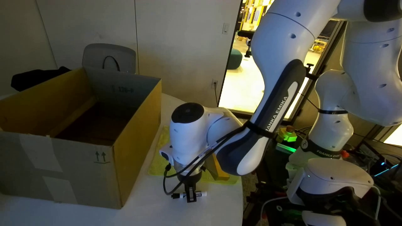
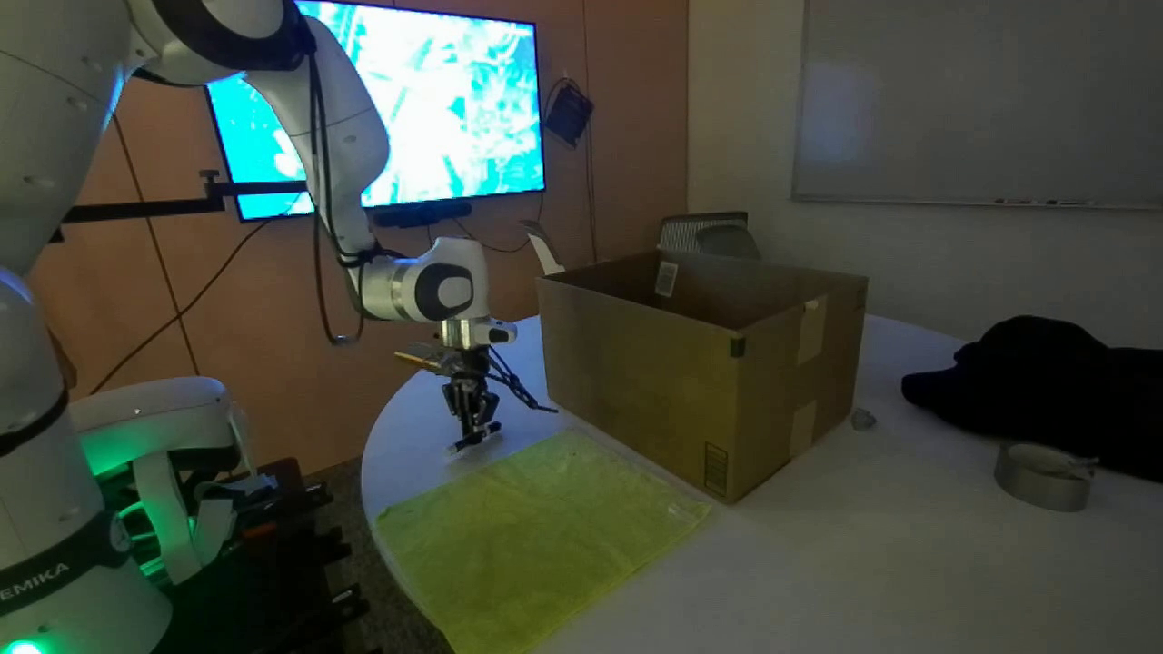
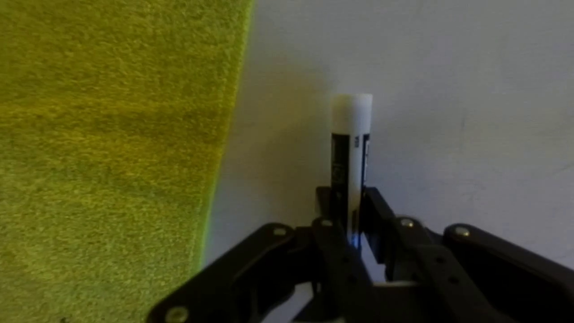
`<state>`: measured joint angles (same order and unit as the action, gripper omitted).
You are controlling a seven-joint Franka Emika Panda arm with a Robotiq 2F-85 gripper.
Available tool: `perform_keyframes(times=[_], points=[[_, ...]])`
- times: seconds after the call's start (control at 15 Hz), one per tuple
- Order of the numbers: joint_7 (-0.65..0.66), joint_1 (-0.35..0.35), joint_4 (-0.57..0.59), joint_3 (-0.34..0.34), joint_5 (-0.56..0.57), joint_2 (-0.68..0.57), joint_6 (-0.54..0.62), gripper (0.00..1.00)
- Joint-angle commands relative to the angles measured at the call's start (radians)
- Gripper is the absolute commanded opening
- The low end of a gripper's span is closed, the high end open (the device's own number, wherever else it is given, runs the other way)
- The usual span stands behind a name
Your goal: Put the marker on the towel then fold the towel twice and put it in the brown box.
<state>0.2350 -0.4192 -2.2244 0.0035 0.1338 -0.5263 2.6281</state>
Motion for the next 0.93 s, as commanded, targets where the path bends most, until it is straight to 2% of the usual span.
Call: perform_keyframes(times=[0.0,0.47,0.87], points=[[-0.003,0.037,-0.005,0.015,0.025,0.056,-0.089,0.06],[0.023,0.134,-0.083,-0.014,0.026,0.162,-0.089,0.06],[0.055,0.201,-0.095,-0.072,0.05,0.138,-0.082,0.07]])
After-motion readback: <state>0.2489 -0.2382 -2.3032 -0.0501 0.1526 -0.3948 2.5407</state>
